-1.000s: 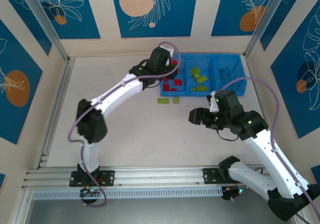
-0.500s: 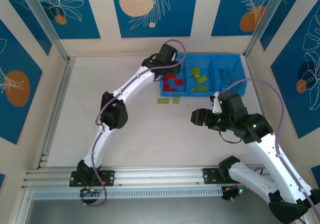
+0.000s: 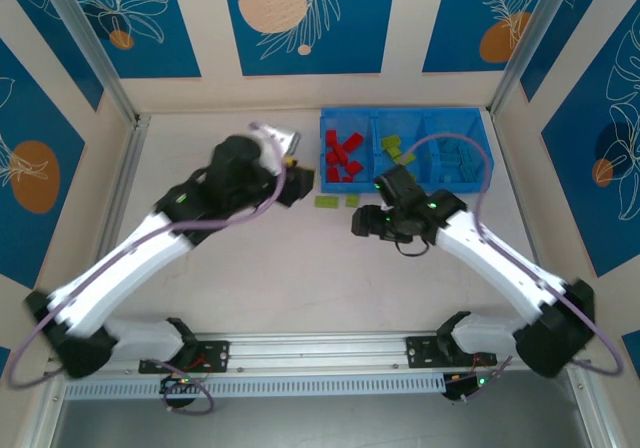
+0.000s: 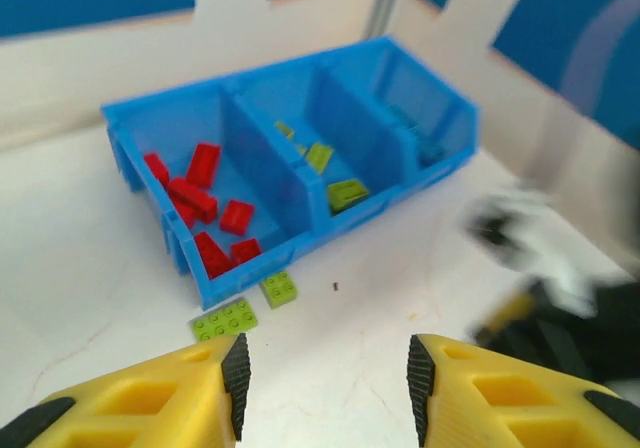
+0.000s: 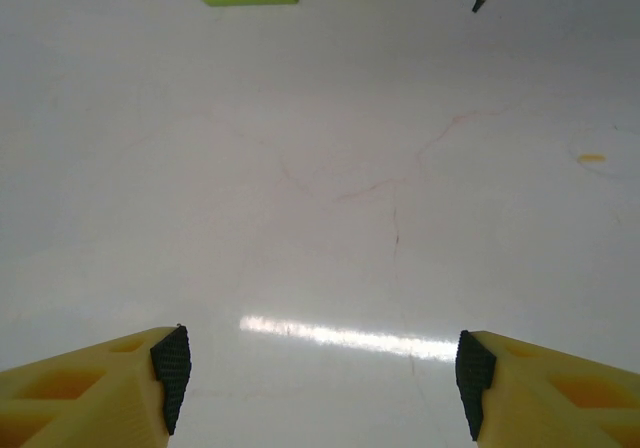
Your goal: Sort the legos into containers by color
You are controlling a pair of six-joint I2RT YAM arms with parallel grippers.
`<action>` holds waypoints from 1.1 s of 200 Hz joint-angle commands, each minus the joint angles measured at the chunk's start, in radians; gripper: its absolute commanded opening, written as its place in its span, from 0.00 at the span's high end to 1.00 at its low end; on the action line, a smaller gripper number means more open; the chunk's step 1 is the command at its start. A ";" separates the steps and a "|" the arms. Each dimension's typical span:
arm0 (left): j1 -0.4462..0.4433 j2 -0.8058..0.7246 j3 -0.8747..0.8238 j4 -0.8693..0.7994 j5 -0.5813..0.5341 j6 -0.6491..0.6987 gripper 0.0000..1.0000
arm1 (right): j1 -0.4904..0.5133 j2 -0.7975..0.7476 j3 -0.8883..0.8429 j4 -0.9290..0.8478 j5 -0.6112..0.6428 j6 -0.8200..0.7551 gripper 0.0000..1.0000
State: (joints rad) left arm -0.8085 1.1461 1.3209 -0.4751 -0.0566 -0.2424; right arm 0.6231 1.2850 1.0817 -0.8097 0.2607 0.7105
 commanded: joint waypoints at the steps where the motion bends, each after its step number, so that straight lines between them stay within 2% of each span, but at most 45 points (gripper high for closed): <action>1: -0.004 -0.149 -0.112 -0.083 0.017 0.140 0.49 | 0.009 0.122 0.042 0.164 0.121 0.019 0.27; 23: -0.007 -0.286 -0.173 -0.162 0.024 0.266 0.38 | -0.007 0.284 0.077 0.253 0.165 0.028 0.28; 38: -0.006 -0.340 -0.222 -0.197 0.018 0.404 0.25 | -0.024 0.384 0.118 0.268 0.188 0.039 0.30; 58: -0.006 -0.392 -0.320 -0.165 0.026 0.558 0.14 | -0.033 0.491 0.169 0.292 0.241 0.040 0.32; 73: -0.005 -0.413 -0.375 -0.121 0.067 0.611 0.09 | -0.036 0.552 0.197 0.315 0.282 0.035 0.32; 87: -0.005 -0.417 -0.398 -0.102 0.106 0.628 0.07 | -0.047 0.594 0.218 0.328 0.315 0.040 0.32; 105: -0.005 -0.414 -0.409 -0.115 0.115 0.642 0.05 | -0.063 0.634 0.229 0.364 0.299 0.034 0.32; 138: -0.003 -0.415 -0.460 -0.090 0.133 0.647 0.03 | -0.067 0.703 0.269 0.362 0.245 0.028 0.40; 155: -0.001 -0.411 -0.459 -0.092 0.138 0.646 0.03 | -0.059 0.715 0.260 0.362 0.245 0.038 0.47; 193: 0.003 -0.415 -0.472 -0.088 0.139 0.649 0.02 | -0.054 0.678 0.188 0.381 0.243 0.051 0.63; 220: 0.004 -0.416 -0.476 -0.086 0.135 0.649 0.01 | -0.032 0.563 0.078 0.410 0.248 0.060 0.71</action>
State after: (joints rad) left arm -0.8120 0.7414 0.8547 -0.5838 0.0532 0.3912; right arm 0.5682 1.9446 1.2484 -0.4049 0.5014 0.7475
